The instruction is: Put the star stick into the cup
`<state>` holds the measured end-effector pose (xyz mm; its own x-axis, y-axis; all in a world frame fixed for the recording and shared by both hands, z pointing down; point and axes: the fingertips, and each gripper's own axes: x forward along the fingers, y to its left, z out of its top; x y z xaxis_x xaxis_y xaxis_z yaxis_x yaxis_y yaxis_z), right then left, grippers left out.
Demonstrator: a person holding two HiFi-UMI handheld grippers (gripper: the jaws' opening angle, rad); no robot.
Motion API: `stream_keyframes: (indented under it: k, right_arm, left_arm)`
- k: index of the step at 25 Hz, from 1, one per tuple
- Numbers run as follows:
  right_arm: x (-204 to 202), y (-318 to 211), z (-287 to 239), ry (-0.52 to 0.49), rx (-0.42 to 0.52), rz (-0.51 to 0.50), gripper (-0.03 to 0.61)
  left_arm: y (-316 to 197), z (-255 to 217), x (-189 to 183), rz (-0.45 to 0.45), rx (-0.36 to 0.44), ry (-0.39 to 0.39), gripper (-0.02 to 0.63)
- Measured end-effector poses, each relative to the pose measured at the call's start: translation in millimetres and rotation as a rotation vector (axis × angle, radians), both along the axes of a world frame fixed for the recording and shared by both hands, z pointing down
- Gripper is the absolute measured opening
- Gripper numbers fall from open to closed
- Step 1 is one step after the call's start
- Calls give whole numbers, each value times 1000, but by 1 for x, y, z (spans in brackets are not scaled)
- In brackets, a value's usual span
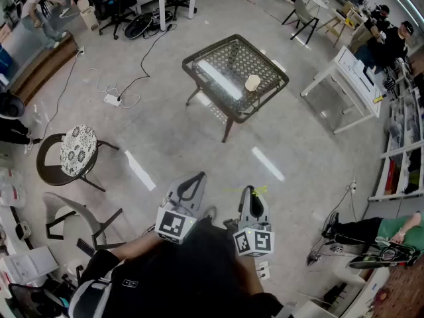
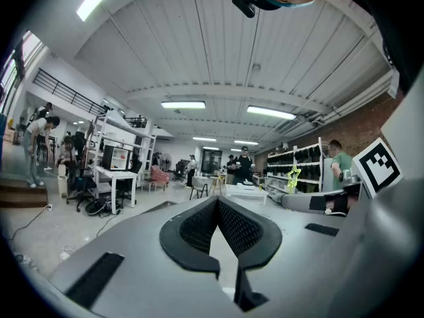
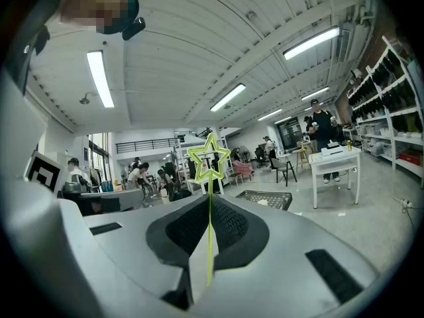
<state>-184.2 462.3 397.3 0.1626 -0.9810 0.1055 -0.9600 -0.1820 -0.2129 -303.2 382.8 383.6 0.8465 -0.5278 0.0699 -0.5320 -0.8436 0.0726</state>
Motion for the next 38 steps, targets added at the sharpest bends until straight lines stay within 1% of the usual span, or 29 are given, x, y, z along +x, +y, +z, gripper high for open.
stream_keyframes:
  k: [8, 13, 17, 23, 25, 30, 36, 38]
  right_arm:
    - [13, 3, -1, -3, 1, 2, 15]
    - [26, 8, 1, -12, 4, 0, 15]
    - [39, 12, 3, -18, 12, -9, 15]
    - [73, 19, 9, -27, 11, -31, 15]
    - [87, 23, 11, -27, 12, -38, 15]
    - [124, 33, 16, -23, 17, -59, 15]
    - [154, 26, 21, -29, 21, -59, 15]
    - [159, 21, 22, -34, 24, -57, 15]
  left_arm:
    - [1, 0, 12, 6, -2, -7, 15]
    - [8, 6, 27, 18, -16, -36, 15]
    - [8, 5, 40, 0, -14, -29, 15]
    - [12, 7, 71, -34, -20, -38, 15]
    - [16, 7, 84, -47, -25, -31, 15]
    - [27, 7, 116, -67, -6, -27, 15]
    - [28, 16, 133, -77, -27, -53, 15]
    - [23, 17, 137, -89, -32, -45, 15]
